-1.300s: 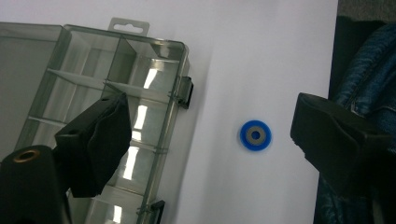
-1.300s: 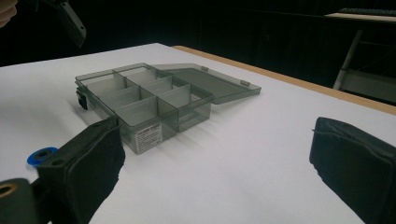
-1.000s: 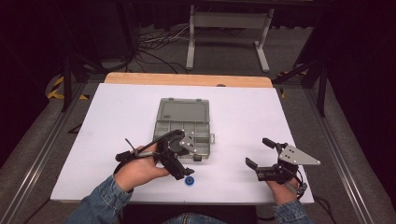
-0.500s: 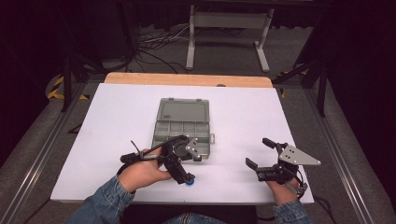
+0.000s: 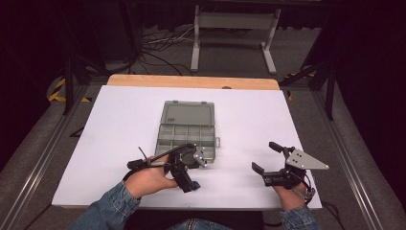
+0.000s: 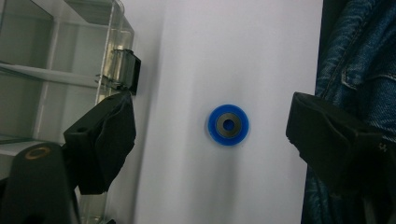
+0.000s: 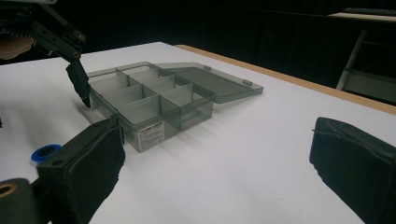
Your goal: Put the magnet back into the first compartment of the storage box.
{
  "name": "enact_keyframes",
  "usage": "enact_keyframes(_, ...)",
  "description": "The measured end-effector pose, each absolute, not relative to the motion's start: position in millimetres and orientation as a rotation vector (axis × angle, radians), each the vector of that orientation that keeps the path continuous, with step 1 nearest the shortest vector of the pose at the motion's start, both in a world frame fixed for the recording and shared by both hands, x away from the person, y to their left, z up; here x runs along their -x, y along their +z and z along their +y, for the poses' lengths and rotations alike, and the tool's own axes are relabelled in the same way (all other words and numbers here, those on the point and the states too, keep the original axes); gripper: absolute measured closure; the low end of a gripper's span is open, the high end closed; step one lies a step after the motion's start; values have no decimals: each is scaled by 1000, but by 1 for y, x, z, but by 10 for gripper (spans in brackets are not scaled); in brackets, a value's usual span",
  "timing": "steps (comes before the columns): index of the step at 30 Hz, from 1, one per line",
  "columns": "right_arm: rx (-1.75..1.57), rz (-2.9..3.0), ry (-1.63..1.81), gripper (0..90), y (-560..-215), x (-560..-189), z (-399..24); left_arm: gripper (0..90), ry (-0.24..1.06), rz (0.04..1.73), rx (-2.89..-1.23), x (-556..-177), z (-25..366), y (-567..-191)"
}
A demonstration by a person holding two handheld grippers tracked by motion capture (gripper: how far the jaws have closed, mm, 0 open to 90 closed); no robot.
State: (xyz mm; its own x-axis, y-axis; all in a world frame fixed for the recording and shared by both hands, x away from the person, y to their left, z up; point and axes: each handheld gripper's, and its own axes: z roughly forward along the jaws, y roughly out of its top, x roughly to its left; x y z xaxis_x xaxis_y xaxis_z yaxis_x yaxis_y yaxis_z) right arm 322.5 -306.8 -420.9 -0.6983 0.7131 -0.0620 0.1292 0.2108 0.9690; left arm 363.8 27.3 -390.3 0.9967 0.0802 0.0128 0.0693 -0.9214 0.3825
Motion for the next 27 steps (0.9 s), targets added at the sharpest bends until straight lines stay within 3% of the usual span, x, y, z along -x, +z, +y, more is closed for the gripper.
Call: enact_keyframes(27, -778, 1991, 1522, 37, -421, -323, -307, 212, -42, 75, -2837, -358, 20, -425)
